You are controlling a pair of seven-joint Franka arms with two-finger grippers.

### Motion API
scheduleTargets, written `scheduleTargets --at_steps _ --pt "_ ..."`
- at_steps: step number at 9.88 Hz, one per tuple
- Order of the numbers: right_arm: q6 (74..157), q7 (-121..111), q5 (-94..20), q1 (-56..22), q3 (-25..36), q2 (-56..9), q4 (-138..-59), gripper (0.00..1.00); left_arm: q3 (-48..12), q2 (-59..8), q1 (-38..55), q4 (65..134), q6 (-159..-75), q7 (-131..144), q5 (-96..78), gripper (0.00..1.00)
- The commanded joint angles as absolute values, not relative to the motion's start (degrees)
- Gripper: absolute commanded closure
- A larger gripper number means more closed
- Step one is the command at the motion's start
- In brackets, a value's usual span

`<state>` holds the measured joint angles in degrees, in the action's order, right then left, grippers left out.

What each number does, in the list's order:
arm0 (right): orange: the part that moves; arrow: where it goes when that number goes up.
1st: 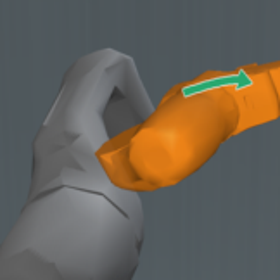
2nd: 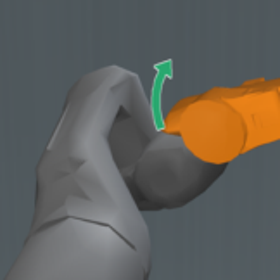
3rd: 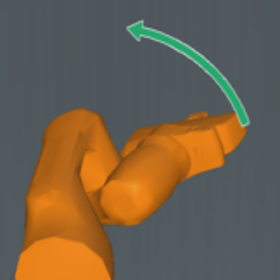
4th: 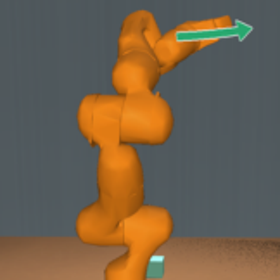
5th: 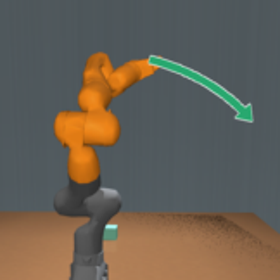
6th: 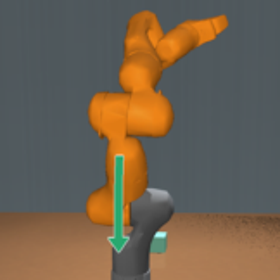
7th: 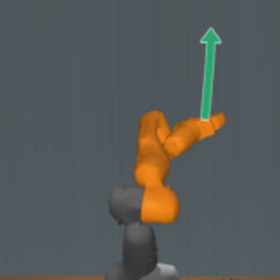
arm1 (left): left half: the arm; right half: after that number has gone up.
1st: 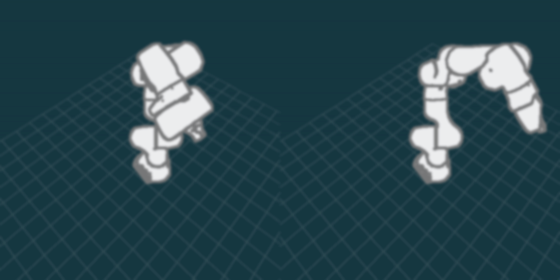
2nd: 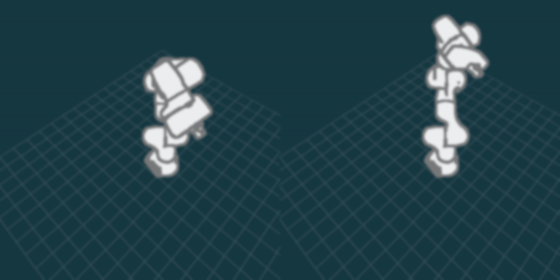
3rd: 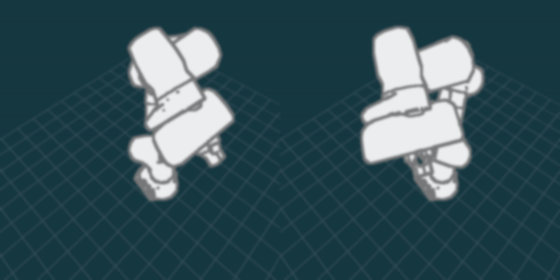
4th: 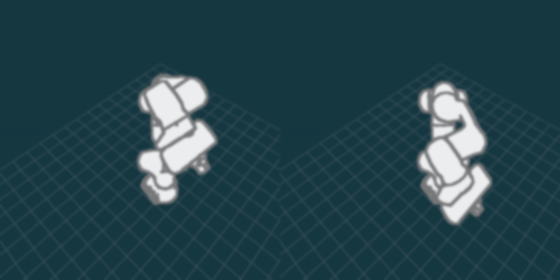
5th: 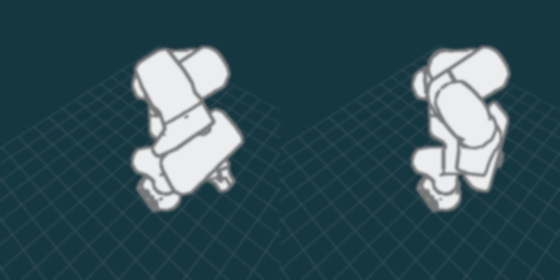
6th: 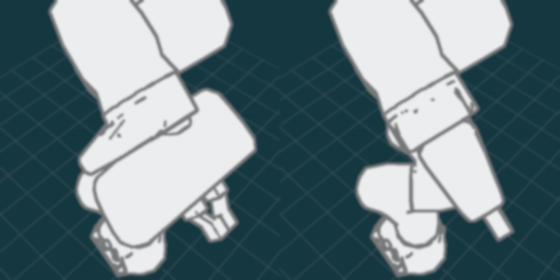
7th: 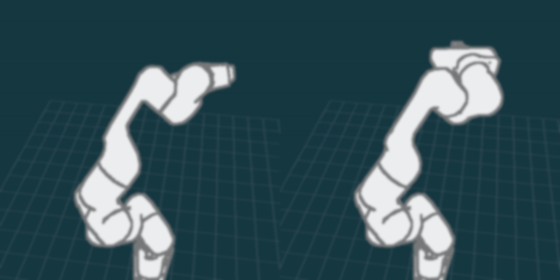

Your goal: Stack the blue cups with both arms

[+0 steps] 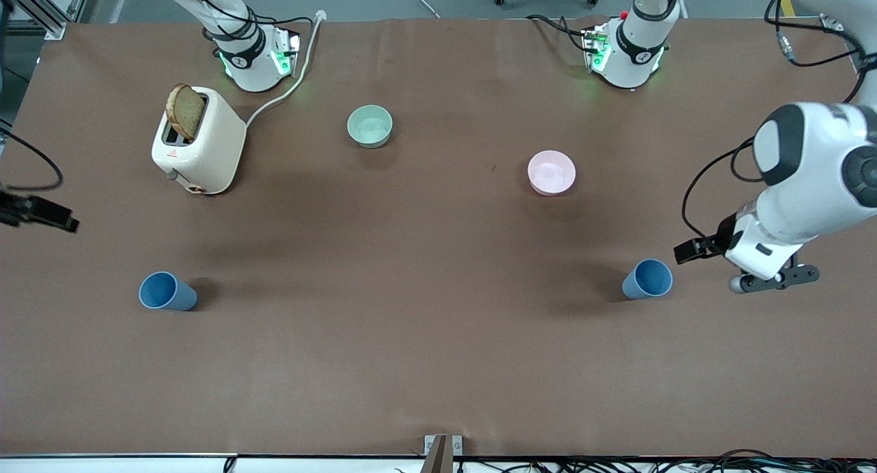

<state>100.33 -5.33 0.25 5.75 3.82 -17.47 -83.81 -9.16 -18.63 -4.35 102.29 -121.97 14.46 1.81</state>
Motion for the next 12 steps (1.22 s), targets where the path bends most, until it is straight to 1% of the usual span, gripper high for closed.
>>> scheduleTargets --at_steps 1,2,3,4,5,7,9,11,12 --pt "108.4 -9.2 0.7 7.6 3.5 -22.6 -86.1 0.00 -9.1 -23.1 -4.4 105.6 -129.3 15.7 3.0 0.09" --pt "112.8 -9.3 0.8 7.6 3.5 -24.6 -87.7 0.00 -9.1 -25.0 -4.5 105.6 -130.2 15.8 3.0 0.20" --pt "117.6 -9.4 0.8 7.6 3.5 -27.0 -89.3 0.00 -9.1 -26.7 -4.7 105.9 -132.1 15.8 3.0 0.27" --pt "119.8 -9.5 0.8 7.6 3.5 -28.5 -89.9 0.00 -9.1 -27.4 -5.2 106.9 -133.8 15.7 3.0 0.32" --pt "120.8 -11.5 0.8 7.9 3.5 -29.7 -90.0 0.00 -9.1 -28.0 -5.5 106.9 -133.8 15.6 3.0 0.43" --pt "126.7 -15.3 0.6 8.9 3.4 -31.6 -92.6 0.00 -9.2 -28.7 -5.4 106.9 -133.8 15.6 3.0 0.74" --pt "130.9 -15.4 0.4 9.2 3.4 -33.0 -94.7 0.00 -9.4 -29.2 -5.2 106.7 -133.9 15.9 2.7 1.00" --pt "131.6 -15.4 -0.6 9.8 3.3 -34.8 -94.2 0.01 -9.6 -28.8 -4.9 106.5 -133.4 16.9 2.5 1.00" --pt "133.5 -15.4 -1.7 9.7 3.2 -35.8 -94.4 0.09 -11.2 -26.5 -4.7 106.5 -132.4 20.8 2.5 1.00"
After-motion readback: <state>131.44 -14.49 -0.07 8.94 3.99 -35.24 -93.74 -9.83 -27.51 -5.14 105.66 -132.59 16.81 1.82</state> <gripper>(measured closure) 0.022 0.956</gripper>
